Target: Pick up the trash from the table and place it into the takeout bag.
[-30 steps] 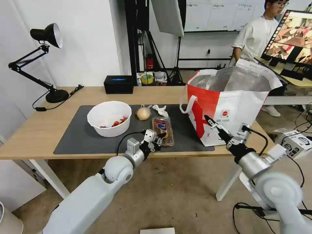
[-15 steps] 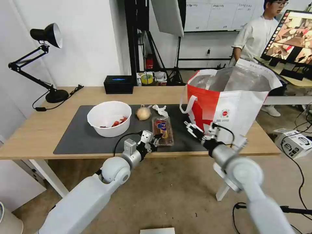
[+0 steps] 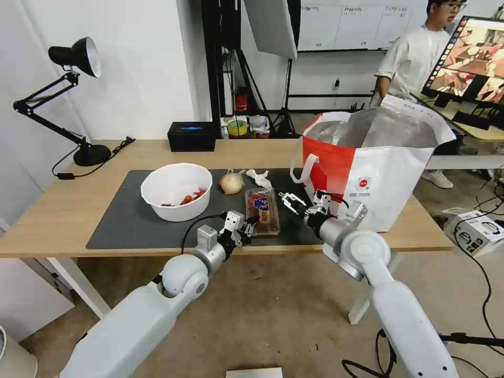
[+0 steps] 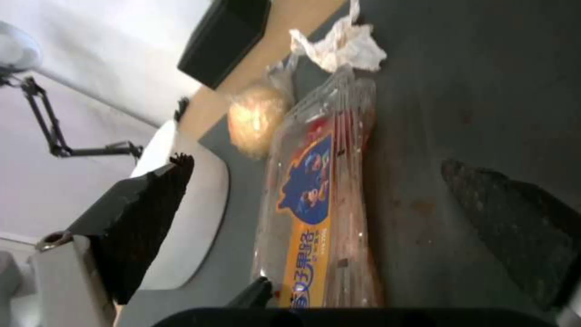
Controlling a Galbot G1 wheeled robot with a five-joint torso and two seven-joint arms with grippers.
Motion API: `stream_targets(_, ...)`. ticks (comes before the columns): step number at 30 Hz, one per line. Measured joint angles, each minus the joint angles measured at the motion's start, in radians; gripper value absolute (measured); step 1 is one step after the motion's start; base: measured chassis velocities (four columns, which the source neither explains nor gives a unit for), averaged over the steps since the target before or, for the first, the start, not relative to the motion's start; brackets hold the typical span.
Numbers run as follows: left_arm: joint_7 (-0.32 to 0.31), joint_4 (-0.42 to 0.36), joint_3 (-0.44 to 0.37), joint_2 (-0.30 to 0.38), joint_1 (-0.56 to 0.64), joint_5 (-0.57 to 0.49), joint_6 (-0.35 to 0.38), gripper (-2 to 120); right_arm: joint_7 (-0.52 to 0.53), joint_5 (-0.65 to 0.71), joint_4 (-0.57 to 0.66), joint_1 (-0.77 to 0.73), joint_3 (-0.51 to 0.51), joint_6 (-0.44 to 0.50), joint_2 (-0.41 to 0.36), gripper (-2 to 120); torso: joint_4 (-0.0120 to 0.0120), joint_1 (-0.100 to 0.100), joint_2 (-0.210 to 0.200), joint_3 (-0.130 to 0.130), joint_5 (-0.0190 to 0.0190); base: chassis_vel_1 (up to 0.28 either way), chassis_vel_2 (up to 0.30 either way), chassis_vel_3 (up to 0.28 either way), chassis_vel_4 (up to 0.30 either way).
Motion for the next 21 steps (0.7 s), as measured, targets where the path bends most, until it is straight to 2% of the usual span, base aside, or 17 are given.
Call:
stream_targets(9,-0.008,-0.005,0.001,0.004,0.0,-0.007,-0.001,0,0.076,0.055,-0.073,0.095,-0.051,-0.062,-0.007,100,0.0,0.0,0.0,0.0,0.0,0.0,0.0,0.0,0.0)
stream_targets(21,-0.011,-0.019,-0.016,0.006,0.026,-0.006,-0.008,0,0.107,0.059,-0.108,0.149,-0.1,-0.088,0.021,100,0.0,0.0,0.0,0.0,0.0,0.0,0.0,0.0,0.0)
